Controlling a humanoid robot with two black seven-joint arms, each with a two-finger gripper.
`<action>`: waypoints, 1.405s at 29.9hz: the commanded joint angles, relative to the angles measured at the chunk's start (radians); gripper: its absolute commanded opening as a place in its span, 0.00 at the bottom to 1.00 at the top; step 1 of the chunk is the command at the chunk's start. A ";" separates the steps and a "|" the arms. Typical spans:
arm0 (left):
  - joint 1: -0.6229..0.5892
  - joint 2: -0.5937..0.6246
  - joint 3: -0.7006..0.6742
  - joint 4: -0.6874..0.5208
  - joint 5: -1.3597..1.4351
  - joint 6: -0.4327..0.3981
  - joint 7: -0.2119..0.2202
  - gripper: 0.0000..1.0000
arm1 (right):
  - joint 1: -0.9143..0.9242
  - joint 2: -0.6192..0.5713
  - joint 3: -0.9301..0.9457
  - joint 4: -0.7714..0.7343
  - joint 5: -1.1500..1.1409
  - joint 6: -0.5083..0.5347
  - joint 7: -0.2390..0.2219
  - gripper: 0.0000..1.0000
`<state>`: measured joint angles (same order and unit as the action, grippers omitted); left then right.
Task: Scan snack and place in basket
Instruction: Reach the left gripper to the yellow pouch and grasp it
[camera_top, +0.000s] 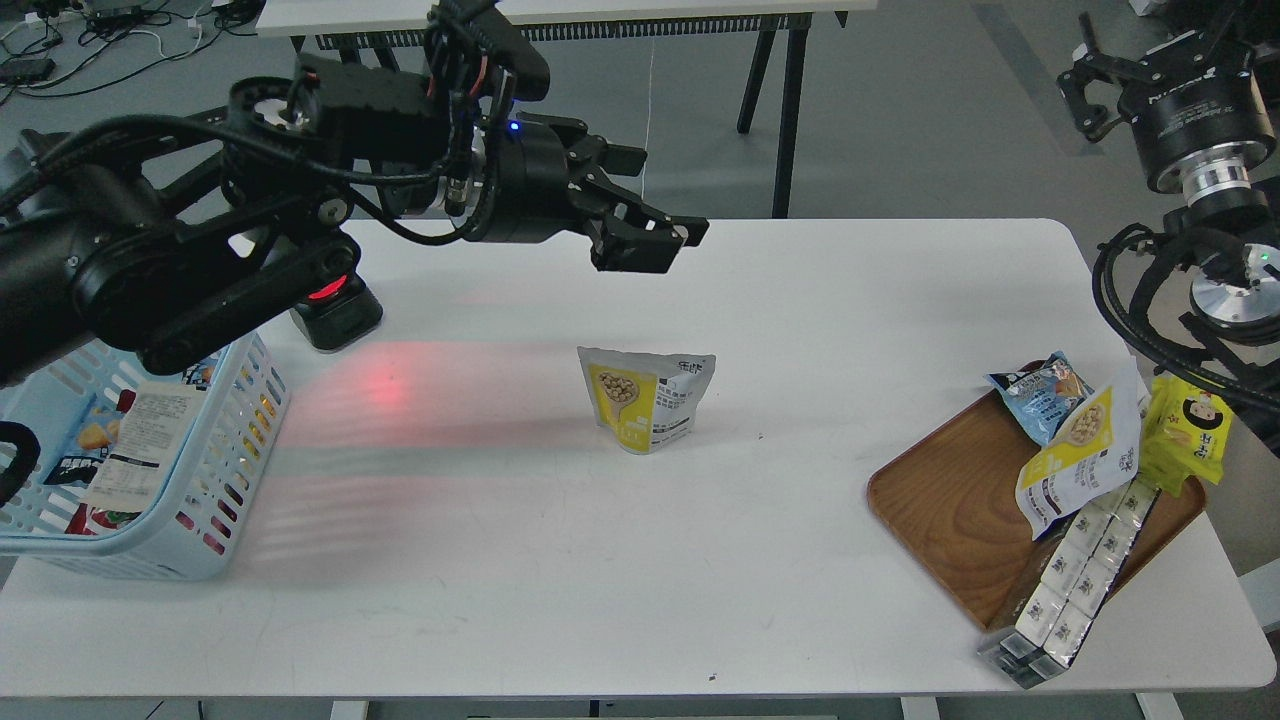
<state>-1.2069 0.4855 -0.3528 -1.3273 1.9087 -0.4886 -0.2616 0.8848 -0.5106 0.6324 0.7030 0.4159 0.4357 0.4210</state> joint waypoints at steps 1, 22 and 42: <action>0.039 -0.019 0.015 -0.030 0.085 0.000 -0.019 0.93 | -0.020 0.026 0.032 0.003 0.000 -0.002 -0.005 0.99; 0.044 -0.103 0.232 0.164 0.273 0.000 -0.117 0.69 | -0.055 0.046 0.024 0.018 -0.005 -0.005 -0.002 0.99; 0.038 -0.143 0.235 0.201 0.273 0.000 -0.185 0.07 | -0.055 0.046 0.030 0.018 -0.006 -0.005 -0.002 0.99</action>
<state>-1.1663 0.3406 -0.1174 -1.1290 2.1817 -0.4886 -0.4185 0.8297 -0.4637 0.6642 0.7214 0.4095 0.4313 0.4188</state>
